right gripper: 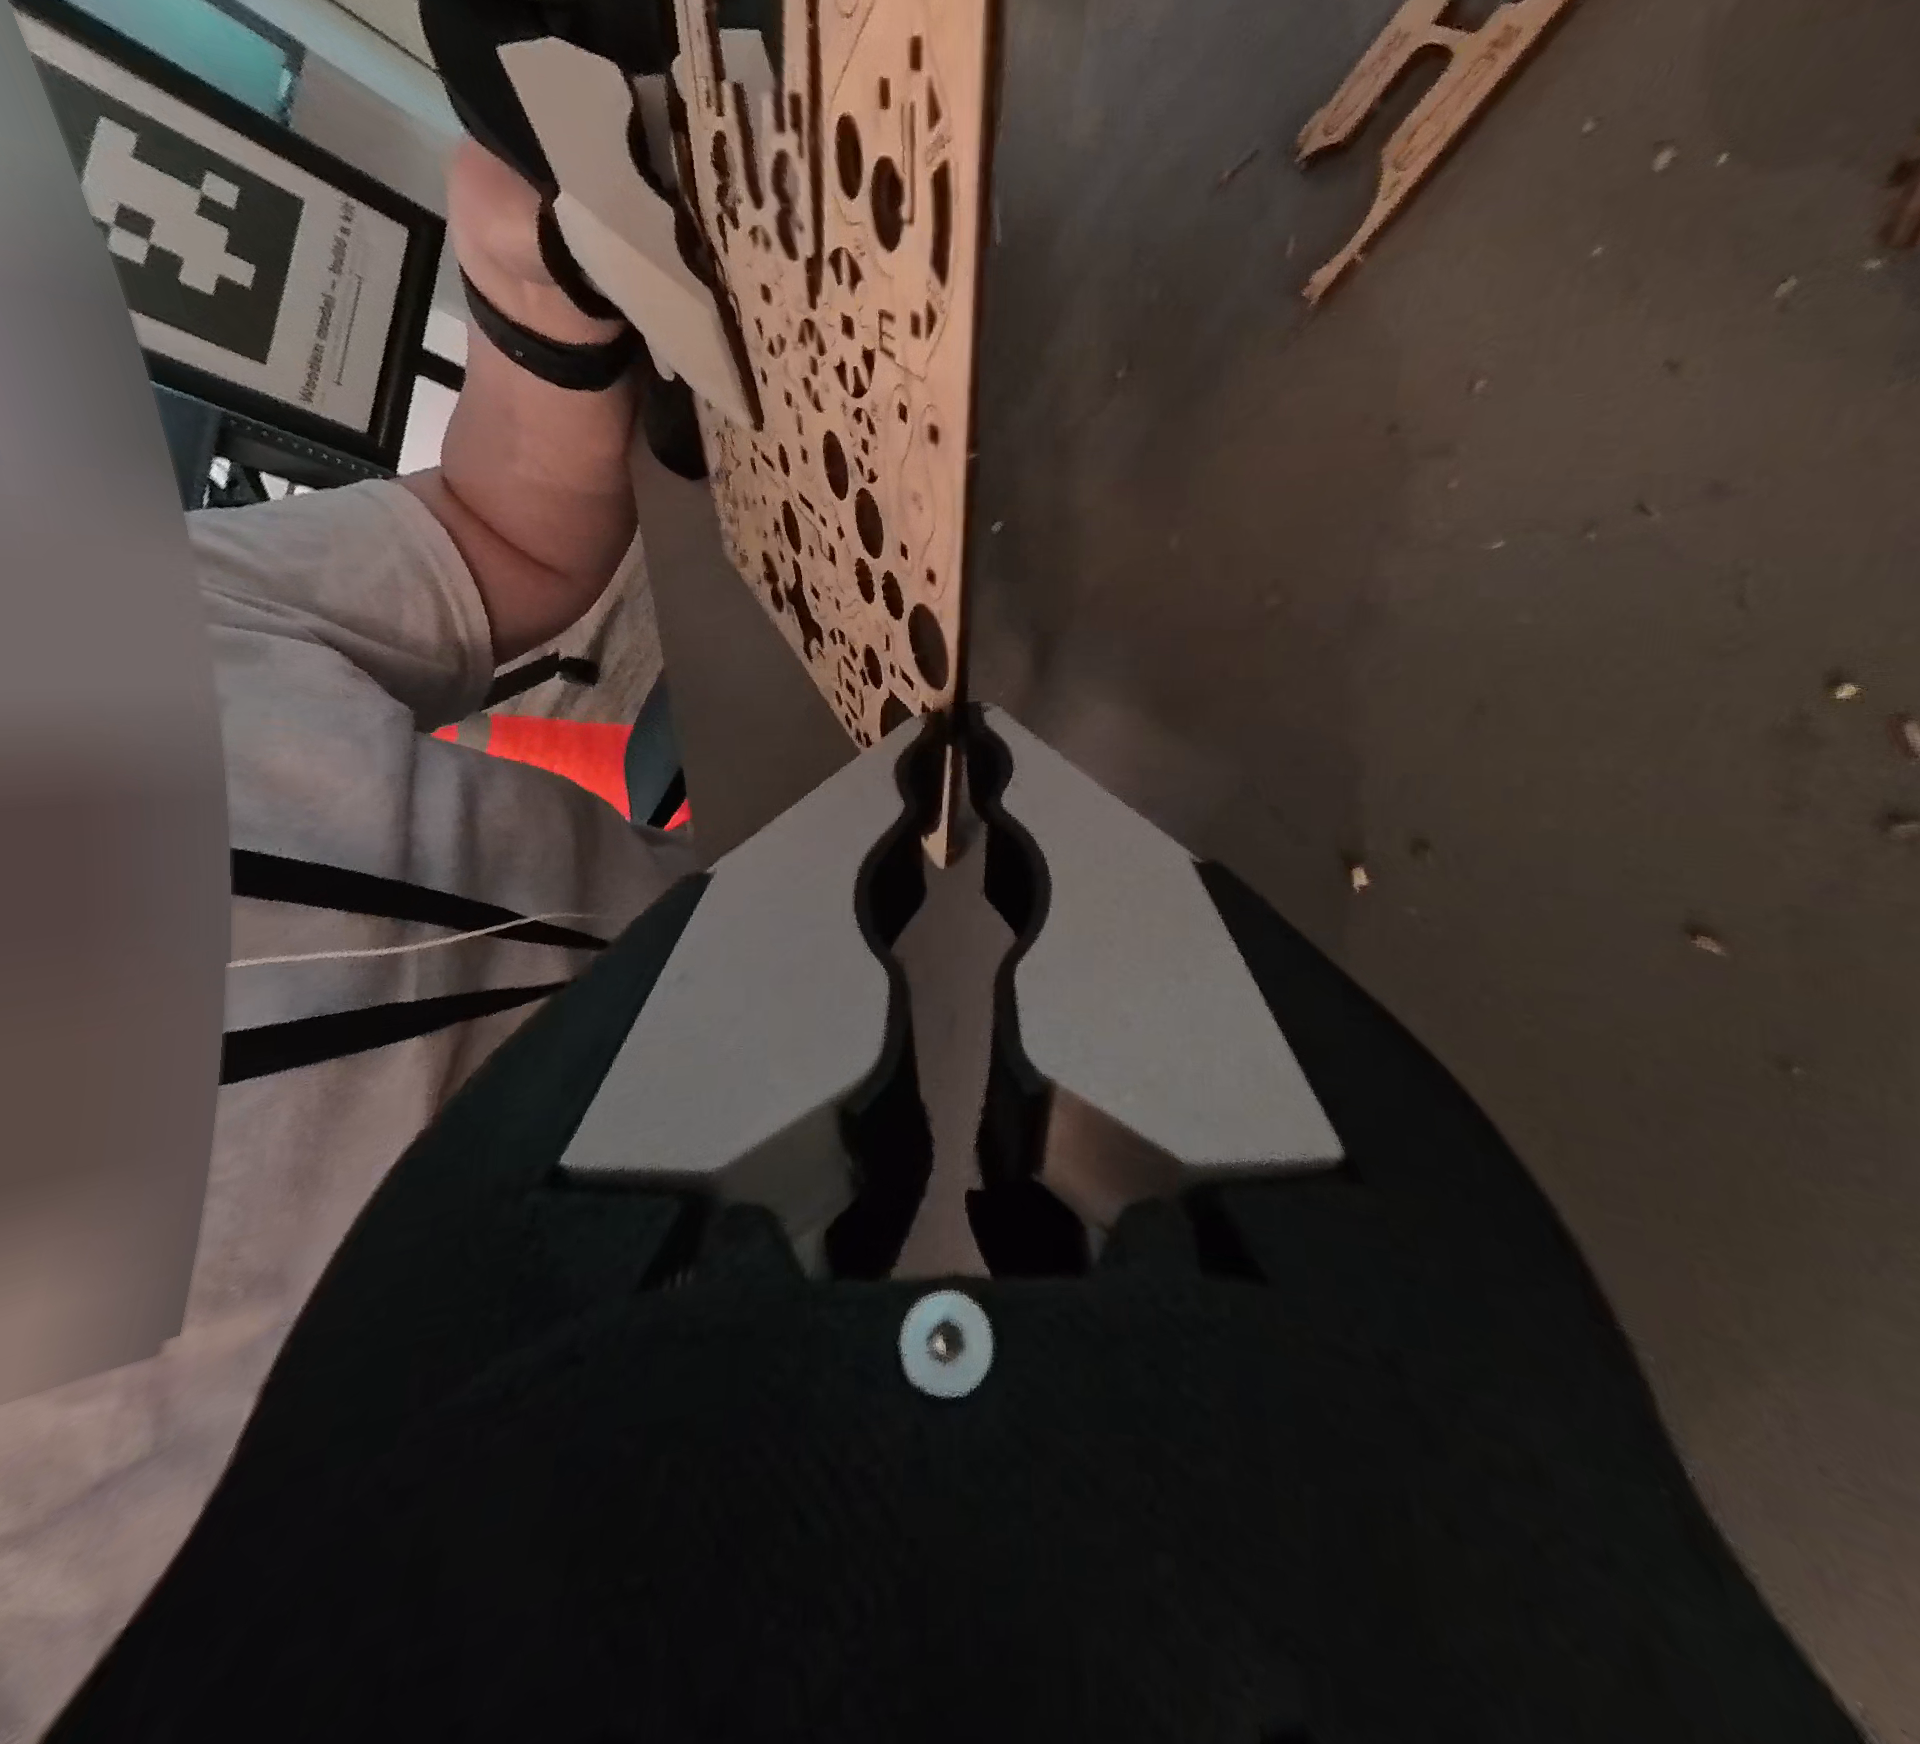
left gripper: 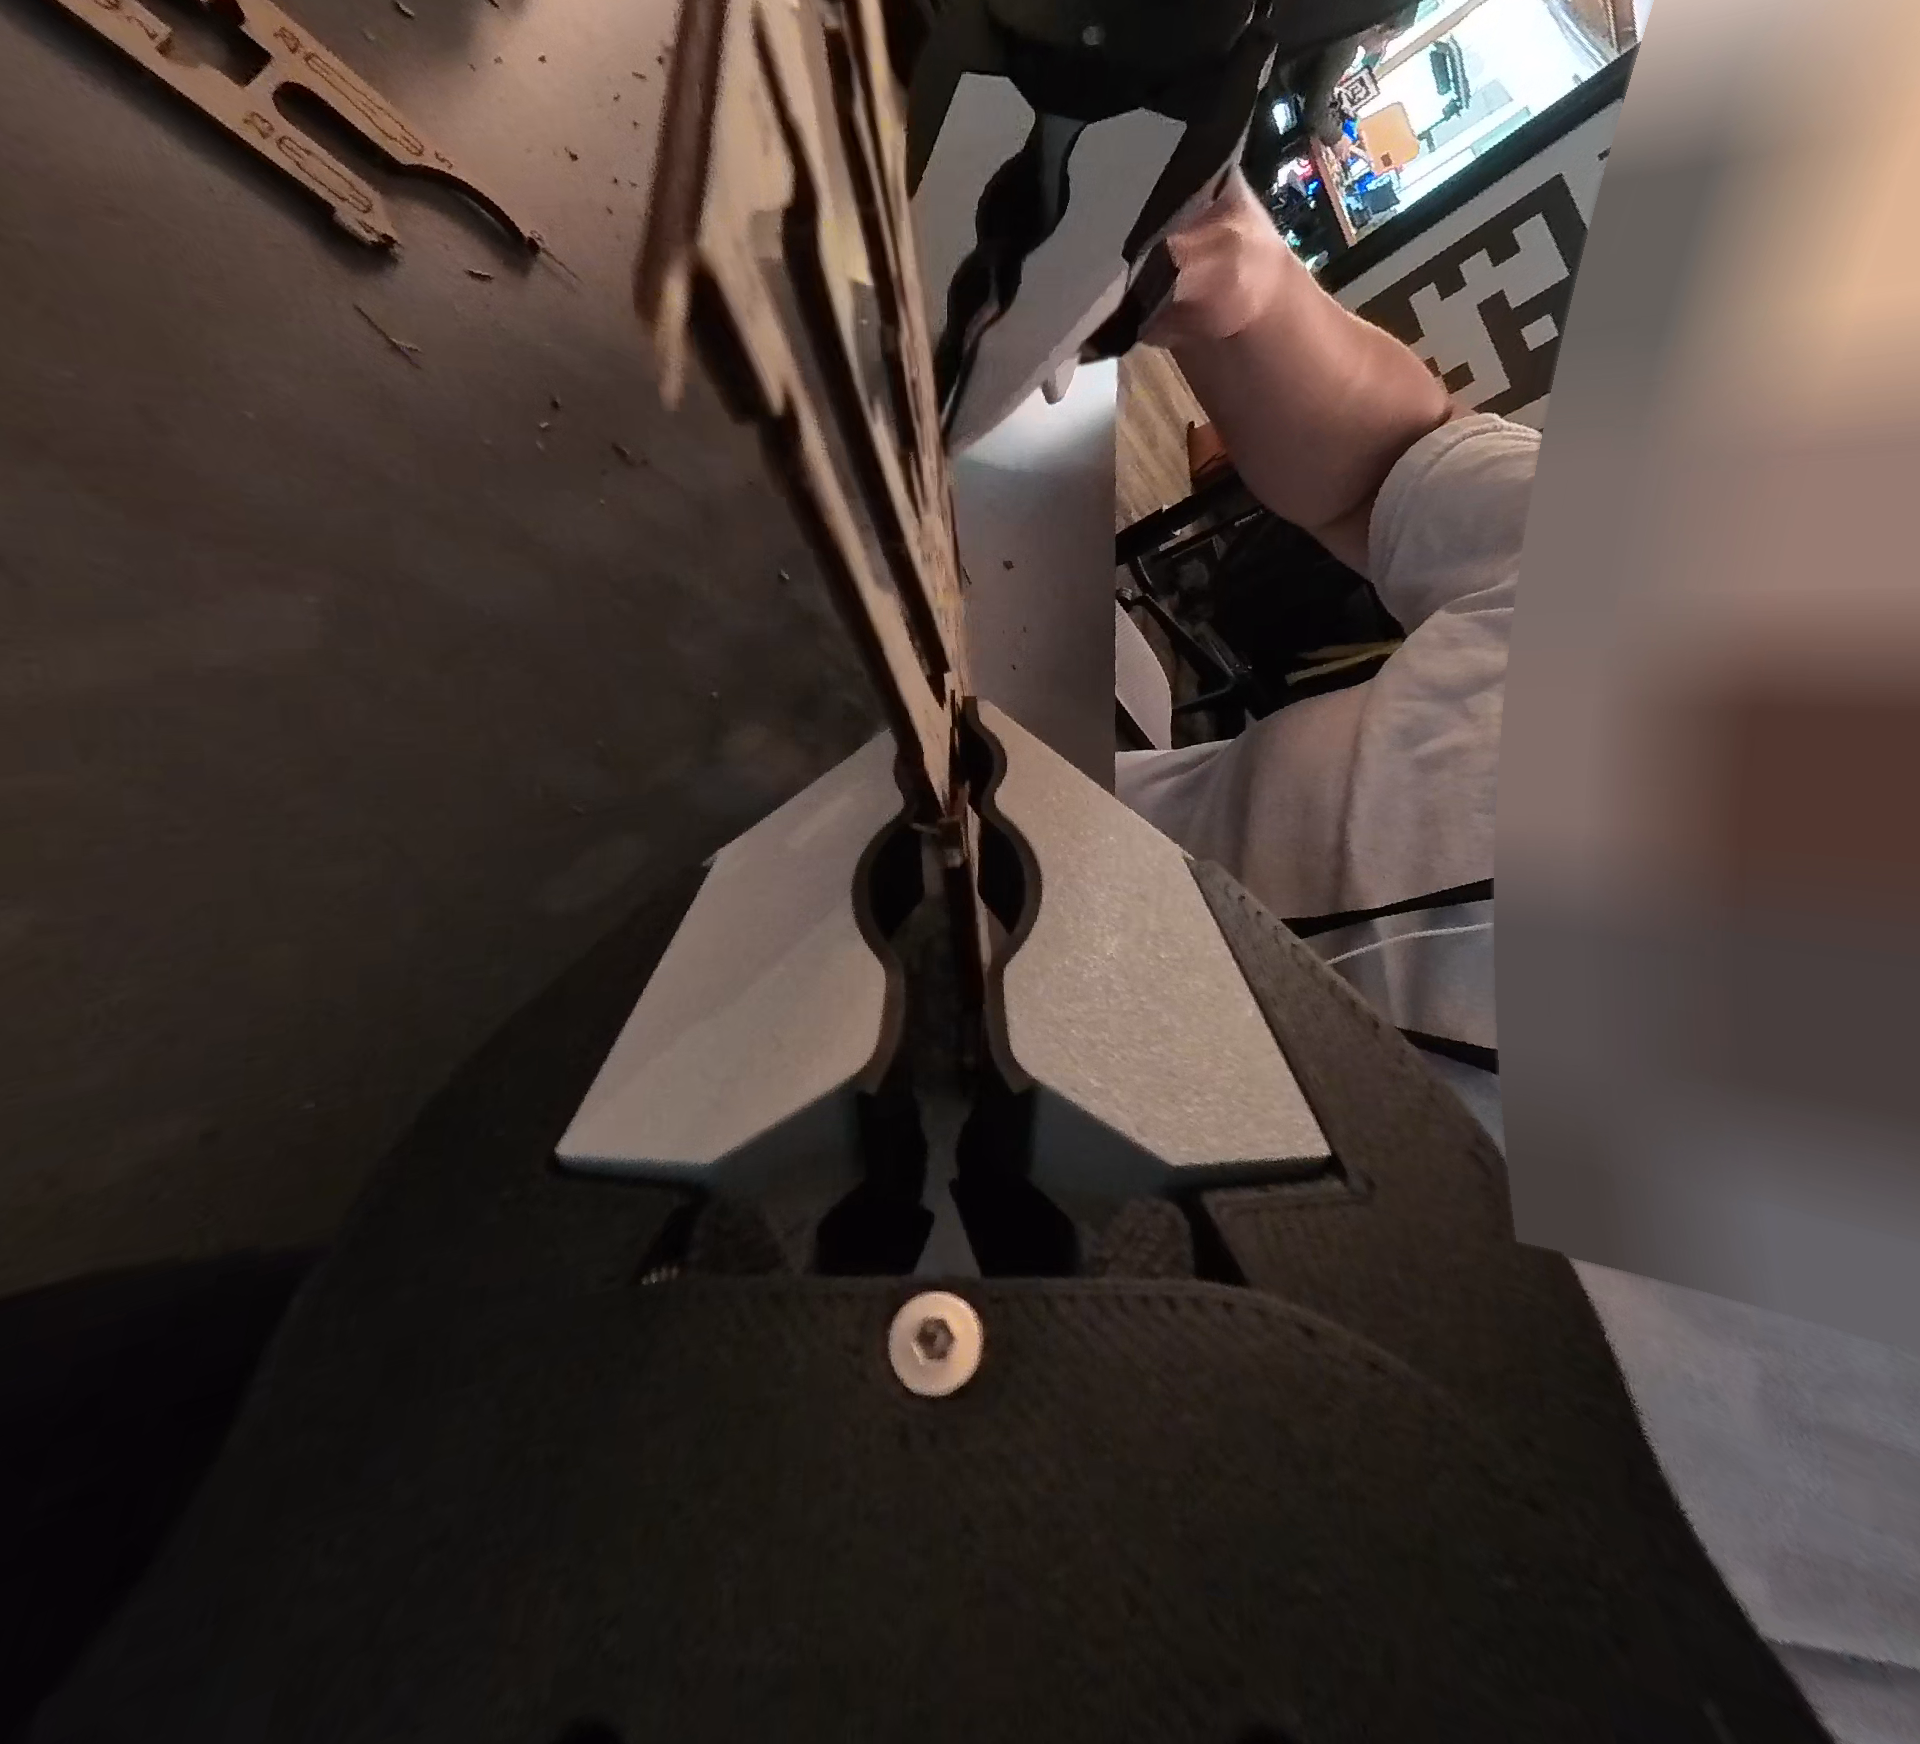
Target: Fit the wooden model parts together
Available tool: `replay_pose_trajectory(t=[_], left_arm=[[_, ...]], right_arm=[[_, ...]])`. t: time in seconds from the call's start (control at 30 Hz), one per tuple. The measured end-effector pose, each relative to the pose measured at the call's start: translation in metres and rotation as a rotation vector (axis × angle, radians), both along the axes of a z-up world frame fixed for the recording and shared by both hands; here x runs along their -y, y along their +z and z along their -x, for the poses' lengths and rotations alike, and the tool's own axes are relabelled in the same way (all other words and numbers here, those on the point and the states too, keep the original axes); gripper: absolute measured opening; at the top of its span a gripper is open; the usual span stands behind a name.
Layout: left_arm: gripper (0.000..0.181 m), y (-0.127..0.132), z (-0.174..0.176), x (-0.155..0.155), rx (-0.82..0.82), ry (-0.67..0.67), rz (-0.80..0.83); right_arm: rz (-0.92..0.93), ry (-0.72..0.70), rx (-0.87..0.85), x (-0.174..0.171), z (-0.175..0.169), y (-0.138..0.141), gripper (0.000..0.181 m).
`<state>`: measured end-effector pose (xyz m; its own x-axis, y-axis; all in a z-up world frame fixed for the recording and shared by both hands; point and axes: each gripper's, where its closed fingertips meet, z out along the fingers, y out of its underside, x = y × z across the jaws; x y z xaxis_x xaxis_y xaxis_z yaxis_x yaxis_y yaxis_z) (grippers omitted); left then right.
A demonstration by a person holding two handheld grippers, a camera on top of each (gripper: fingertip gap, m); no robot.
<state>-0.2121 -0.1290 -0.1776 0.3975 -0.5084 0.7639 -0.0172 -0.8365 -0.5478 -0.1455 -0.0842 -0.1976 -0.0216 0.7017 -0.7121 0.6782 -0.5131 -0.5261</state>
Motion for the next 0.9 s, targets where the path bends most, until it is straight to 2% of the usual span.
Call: replay_pose_trajectory(t=[0.27, 0.5, 0.67, 0.77, 0.9], left_arm=[[0.003, 0.0, -0.001, 0.002, -0.016, -0.011, -0.022], [0.003, 0.0, -0.001, 0.003, -0.022, -0.009, -0.019], [0.003, 0.0, -0.002, 0.004, -0.02, -0.013, -0.026], [0.002, 0.001, -0.002, 0.004, -0.013, -0.016, -0.027], [0.002, 0.013, 0.001, 0.004, 0.061, -0.01, -0.033]], right_arm=[[-0.132, -0.089, 0.104, -0.005, 0.001, -0.006, 0.003], [-0.151, -0.161, 0.14, -0.006, 0.002, -0.01, 0.003], [-0.064, -0.185, 0.034, -0.006, 0.002, -0.007, 0.002], [-0.074, -0.145, -0.045, -0.005, 0.0, 0.0, 0.002], [-0.018, -0.125, -0.233, -0.007, -0.003, 0.028, 0.004]])
